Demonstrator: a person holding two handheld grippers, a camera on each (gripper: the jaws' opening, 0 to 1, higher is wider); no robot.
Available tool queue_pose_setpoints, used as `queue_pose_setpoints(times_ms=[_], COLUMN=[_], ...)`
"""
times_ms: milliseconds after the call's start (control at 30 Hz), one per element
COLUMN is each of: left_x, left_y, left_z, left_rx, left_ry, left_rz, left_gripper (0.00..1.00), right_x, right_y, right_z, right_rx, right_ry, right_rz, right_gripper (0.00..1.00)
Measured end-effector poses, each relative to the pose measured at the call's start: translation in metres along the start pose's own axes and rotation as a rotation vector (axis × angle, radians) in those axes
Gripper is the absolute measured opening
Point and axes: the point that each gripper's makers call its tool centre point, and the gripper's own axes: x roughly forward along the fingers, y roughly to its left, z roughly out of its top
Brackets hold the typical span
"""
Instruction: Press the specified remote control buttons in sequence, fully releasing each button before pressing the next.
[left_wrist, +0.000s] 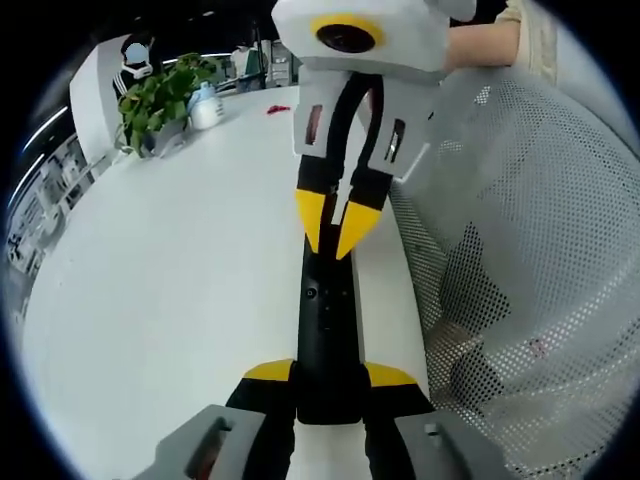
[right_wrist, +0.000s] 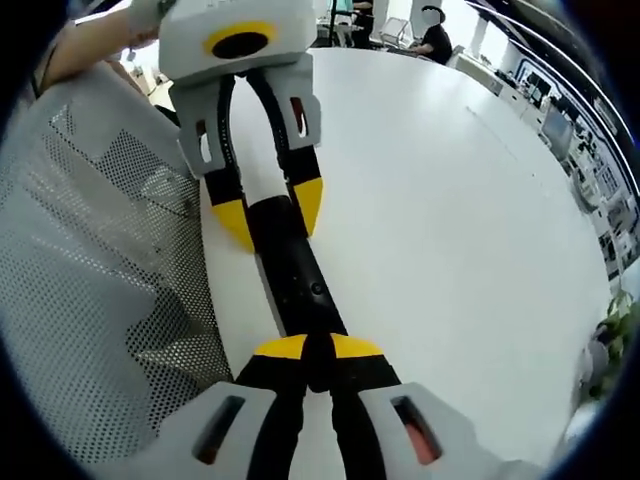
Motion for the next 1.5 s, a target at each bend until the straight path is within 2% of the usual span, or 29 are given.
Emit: queue_pose_setpoints(times_ms=[100, 300, 733, 867, 900, 1033, 1233, 1400, 1500], left_x=[0.000, 0.000, 0.000, 0.000, 0.000, 0.000, -0.001, -0.001, -0.001], left_y=[0.000, 0.000, 0.000, 0.000, 0.000, 0.000, 0.000, 0.000, 0.000], left_z=[0.000, 0.000, 0.000, 0.000, 0.000, -0.001, 0.000, 0.000, 0.000], left_rx=[0.000, -0.004, -0.003, -0.003, -0.001, 0.001, -0.010, -0.018, -0.023], left_ry=[-0.002, -0.007, -0.005, -0.003, -0.002, -0.001, -0.007, -0.007, -0.009], left_rz=[-0.001, 0.001, -0.001, -0.003, -0.004, -0.006, -0.013, -0.015, -0.016], left_gripper=[0.25, 0.25, 0.25, 0.25, 0.25, 0.25, 0.25, 0.25, 0.25], right_x=[0.000, 0.000, 0.003, 0.003, 0.003, 0.005, 0.006, 0.006, 0.005], right_y=[0.000, -0.002, 0.001, 0.002, 0.002, 0.004, 0.004, 0.003, 0.002], right_z=[-0.001, 0.001, 0.006, 0.007, 0.008, 0.009, 0.010, 0.010, 0.009], right_rx=[-0.005, 0.045, 0.061, 0.051, 0.005, -0.046, -0.083, -0.088, -0.058], right_ry=[-0.005, -0.020, -0.049, -0.033, -0.023, 0.003, 0.064, 0.094, 0.082], right_rz=[-0.007, 0.005, 0.024, 0.024, 0.022, 0.026, 0.026, 0.032, 0.035], right_gripper=[0.06, 0.06, 0.07, 0.07, 0.07, 0.07, 0.07, 0.07, 0.06])
